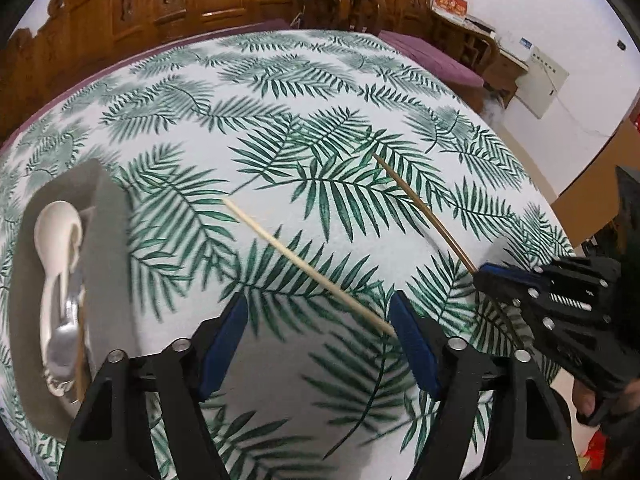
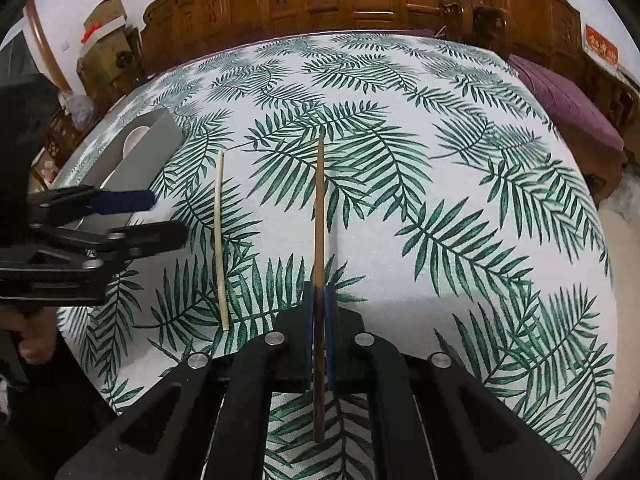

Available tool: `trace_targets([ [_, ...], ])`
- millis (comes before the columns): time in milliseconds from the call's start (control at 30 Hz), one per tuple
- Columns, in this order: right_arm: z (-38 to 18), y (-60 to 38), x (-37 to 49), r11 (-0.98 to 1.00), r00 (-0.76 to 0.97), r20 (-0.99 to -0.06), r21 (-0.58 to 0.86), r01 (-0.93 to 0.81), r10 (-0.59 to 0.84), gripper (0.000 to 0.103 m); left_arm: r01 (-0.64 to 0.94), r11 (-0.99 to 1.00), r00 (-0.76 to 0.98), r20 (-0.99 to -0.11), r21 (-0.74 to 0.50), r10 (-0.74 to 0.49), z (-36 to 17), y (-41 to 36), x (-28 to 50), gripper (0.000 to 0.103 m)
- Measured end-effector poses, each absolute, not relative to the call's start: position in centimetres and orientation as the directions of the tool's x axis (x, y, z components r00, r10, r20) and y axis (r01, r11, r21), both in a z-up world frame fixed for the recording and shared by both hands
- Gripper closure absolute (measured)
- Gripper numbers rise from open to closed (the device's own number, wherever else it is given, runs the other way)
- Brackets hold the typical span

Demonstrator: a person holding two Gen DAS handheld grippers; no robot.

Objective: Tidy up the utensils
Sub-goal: 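Grasp the wooden chopstick on the cloth with the right tool and lift it, then carry the chopstick over the grey tray with the right tool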

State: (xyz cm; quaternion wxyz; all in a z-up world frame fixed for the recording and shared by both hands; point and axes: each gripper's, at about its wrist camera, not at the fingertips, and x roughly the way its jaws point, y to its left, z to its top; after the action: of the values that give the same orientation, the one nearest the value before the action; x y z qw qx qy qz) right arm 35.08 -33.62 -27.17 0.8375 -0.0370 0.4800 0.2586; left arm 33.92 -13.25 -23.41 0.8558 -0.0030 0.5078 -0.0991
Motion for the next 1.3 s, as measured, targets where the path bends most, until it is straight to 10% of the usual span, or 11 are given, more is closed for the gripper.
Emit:
trace_targets([
  [533,-27.2,-33.3,35.0,0.855,0.387,-0.828,0.194,-0.481,0.406,0.097,0.140,0.987,0.381,-0.916,-0.080,-0.128,-25.7,-13.5,35.1,0.096],
  [1300,-25.1,-29.9,33.1,0.817,0.388,-0.813,0.176,-0.549,0.435,0.097,0.158,0.986,0.479,-0.868,-0.058,-0.128,-19.5,-8.0,30.3,0.099],
])
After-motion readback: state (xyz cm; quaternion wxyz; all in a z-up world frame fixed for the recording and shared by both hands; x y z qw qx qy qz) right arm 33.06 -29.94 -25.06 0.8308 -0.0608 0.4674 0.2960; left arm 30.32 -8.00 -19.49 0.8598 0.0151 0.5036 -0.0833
